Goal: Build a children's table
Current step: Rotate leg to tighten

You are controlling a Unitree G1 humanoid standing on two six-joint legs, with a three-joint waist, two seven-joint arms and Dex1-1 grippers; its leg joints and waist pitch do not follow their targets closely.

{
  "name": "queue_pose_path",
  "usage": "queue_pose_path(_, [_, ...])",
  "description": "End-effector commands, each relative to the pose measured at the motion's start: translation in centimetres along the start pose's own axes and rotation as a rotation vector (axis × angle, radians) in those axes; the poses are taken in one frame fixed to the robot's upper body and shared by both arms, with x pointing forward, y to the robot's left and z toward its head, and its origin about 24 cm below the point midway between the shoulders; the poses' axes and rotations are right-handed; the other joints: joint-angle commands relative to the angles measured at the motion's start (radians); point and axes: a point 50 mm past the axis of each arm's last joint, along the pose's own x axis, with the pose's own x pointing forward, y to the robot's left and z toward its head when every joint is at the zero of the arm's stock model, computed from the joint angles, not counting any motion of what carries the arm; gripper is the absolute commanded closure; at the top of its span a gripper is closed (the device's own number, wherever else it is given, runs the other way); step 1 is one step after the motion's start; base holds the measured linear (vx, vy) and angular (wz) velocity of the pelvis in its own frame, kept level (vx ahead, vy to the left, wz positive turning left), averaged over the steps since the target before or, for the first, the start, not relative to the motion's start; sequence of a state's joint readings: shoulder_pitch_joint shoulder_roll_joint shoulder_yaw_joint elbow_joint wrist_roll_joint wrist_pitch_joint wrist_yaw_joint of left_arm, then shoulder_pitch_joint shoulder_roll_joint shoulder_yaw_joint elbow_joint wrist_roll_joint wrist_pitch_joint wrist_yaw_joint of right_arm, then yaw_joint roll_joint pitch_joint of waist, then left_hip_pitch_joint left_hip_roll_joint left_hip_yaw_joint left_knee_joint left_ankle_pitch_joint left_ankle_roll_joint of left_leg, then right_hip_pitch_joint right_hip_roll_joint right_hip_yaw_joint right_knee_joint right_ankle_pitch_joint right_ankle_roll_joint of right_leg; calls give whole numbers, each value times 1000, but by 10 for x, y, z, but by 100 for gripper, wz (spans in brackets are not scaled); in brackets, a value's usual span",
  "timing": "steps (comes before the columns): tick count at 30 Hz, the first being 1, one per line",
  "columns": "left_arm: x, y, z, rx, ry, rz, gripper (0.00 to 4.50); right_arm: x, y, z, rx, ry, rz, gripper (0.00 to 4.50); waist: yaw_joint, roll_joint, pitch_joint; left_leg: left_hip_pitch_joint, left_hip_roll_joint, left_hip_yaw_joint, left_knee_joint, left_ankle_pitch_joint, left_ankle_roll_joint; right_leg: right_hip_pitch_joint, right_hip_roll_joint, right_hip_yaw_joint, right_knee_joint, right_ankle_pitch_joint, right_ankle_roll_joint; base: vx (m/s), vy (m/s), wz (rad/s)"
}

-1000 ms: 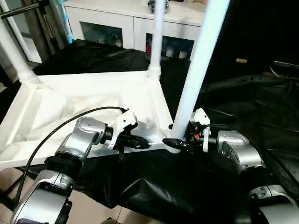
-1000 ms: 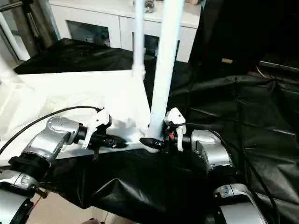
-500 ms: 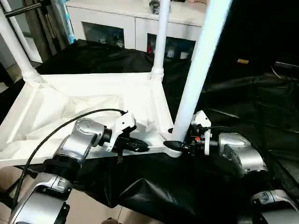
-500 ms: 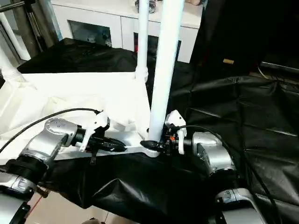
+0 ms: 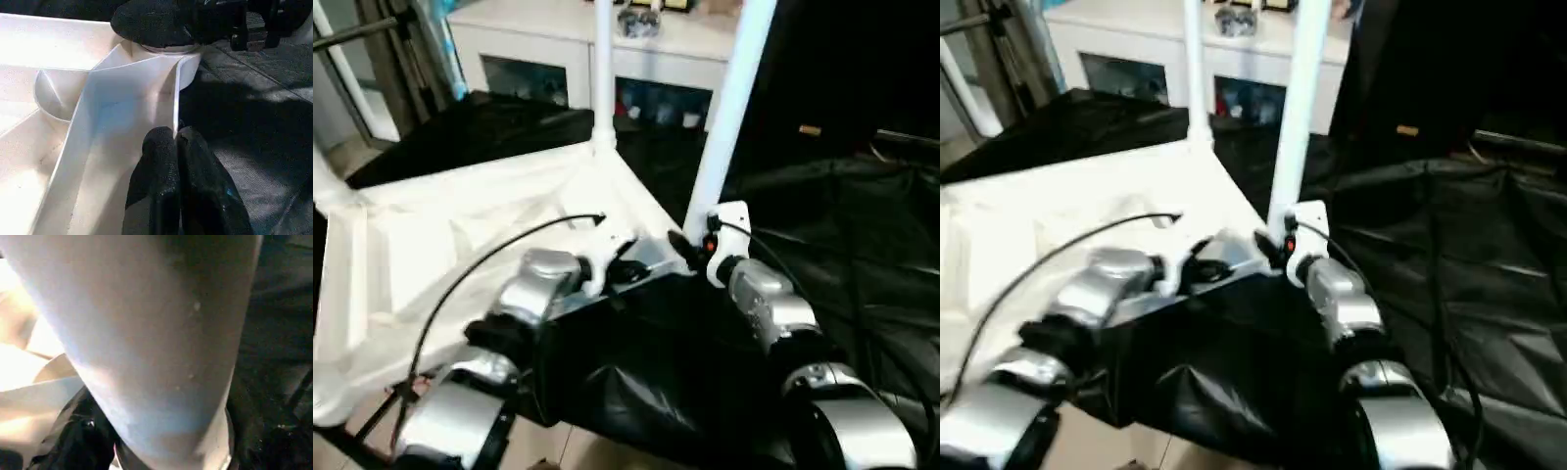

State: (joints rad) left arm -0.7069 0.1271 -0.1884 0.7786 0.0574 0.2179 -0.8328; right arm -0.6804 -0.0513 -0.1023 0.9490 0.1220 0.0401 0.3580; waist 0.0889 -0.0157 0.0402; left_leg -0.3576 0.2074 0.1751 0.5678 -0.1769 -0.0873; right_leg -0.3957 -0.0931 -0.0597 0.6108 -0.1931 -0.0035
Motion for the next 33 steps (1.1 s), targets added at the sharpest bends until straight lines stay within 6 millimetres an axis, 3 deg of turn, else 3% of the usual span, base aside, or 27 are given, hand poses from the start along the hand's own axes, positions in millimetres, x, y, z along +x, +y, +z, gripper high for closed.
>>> queue_pose_path(1, [14, -11, 32, 40, -117, -14, 450, 8, 44, -28, 2, 119, 177, 133, -4, 0, -52, 6, 18, 1, -70, -262, 3, 36, -46, 37, -87, -251, -180, 0, 0, 0])
queue_pose_path(3, [12, -11, 30, 43, -111, -41, 450, 8, 46, -25, -8, 103, 222, 113, -5, -1, -53, 1, 17, 1, -69, -236, 13, 41, -46, 37, -82, -215, -188, 0, 0, 0])
queue_pose_path(9, [2, -7, 19, 47, -71, -107, 450, 2, 34, -16, -124, 69, 305, 43, -6, 1, -53, 2, 18, 2, -68, -239, 22, 41, -47, 36, -83, -222, -194, 0, 0, 0])
queue_pose_path(12, [-3, -7, 15, 57, -56, -154, 450, -4, 28, -15, -167, 66, 393, 43, -6, -1, -54, 1, 18, 3, -67, -221, 33, 42, -46, 36, -81, -190, -205, 0, 0, 0])
queue_pose_path(16, [-17, -3, 8, 87, -33, -228, 450, -20, 19, -16, -208, 103, 570, 43, -4, -1, -61, -4, 21, 4, -56, -131, 76, 50, -41, 33, -58, -13, -253, 0, 0, 0])
queue_pose_path(19, [-25, -3, 5, 101, -36, -280, 450, -28, 15, -17, -217, 121, 649, 43, 0, 0, -62, -3, 23, 7, -51, -105, 103, 51, -40, 30, -51, 49, -282, 0, 0, 0])
queue_pose_path(23, [-41, -5, -1, 121, -21, -404, 450, -42, 9, -19, -207, 162, 777, 43, 3, 1, -59, -1, 27, 9, -54, -152, 106, 49, -43, 31, -54, 1, -290, 0, 0, 0])
queue_pose_path(27, [-48, -4, -6, 122, 1, -439, 450, -49, 7, -21, -195, 192, 833, 43, 6, 1, -55, 2, 28, 9, -58, -182, 83, 45, -44, 32, -61, -67, -276, 0, 0, 0])
queue_pose_path(33, [-57, -5, -11, 114, 17, -483, 450, -56, 6, -23, -170, 224, 880, 108, 7, 1, -56, 2, 28, 8, -59, -178, 61, 45, -45, 33, -61, -88, -263, 0, 0, 0])
